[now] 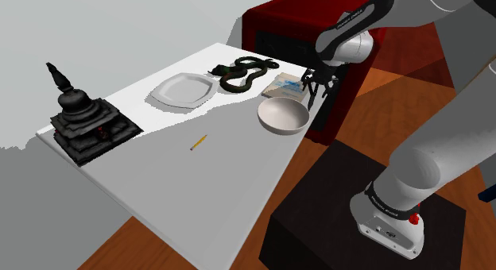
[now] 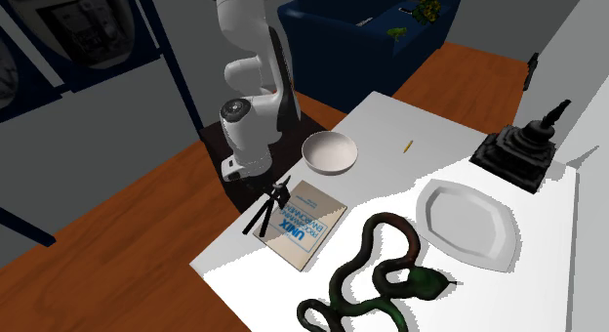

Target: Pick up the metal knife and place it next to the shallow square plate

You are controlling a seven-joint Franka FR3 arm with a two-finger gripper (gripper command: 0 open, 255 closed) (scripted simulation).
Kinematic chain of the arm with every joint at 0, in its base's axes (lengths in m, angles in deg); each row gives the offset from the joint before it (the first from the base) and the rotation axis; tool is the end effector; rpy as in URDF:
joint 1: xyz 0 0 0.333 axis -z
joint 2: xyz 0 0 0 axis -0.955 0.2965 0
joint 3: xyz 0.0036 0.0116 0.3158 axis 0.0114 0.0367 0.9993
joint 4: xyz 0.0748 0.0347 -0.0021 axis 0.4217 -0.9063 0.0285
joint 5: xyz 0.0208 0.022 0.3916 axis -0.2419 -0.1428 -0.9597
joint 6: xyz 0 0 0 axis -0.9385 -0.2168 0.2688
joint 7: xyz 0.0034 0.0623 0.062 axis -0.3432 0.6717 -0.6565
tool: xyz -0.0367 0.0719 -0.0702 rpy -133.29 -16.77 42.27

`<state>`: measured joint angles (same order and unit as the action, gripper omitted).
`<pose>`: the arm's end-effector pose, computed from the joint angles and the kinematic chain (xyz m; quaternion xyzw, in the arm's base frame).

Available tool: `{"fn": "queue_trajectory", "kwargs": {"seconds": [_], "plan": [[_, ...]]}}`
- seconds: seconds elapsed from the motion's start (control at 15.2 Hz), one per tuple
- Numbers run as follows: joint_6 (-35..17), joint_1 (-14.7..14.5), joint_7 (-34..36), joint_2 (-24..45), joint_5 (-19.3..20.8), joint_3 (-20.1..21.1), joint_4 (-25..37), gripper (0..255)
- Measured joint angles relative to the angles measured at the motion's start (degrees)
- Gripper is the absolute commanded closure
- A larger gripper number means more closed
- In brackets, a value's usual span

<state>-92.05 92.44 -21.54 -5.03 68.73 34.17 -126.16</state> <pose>0.4029 -0.2665 0.3239 -0.8340 0.5460 -0.0540 0.0581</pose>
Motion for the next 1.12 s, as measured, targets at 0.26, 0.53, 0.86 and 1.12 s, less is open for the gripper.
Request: {"fn": "queue_trajectory", "kwargs": {"seconds": [0.26,0.53,0.86,1.12], "plan": [[-0.22,-0.30,0.06,-0.56,-0.13,0.39,0.51,255],[0.09,-0.12,0.39,-0.95,0.22,0.21,0.18,255],[0.96,0.04,0.59,-1.13,0.58,0.13,0.34,255],[3.84,0.25,1.82,-3.02,1.90,0.20,1.08,255]]}}
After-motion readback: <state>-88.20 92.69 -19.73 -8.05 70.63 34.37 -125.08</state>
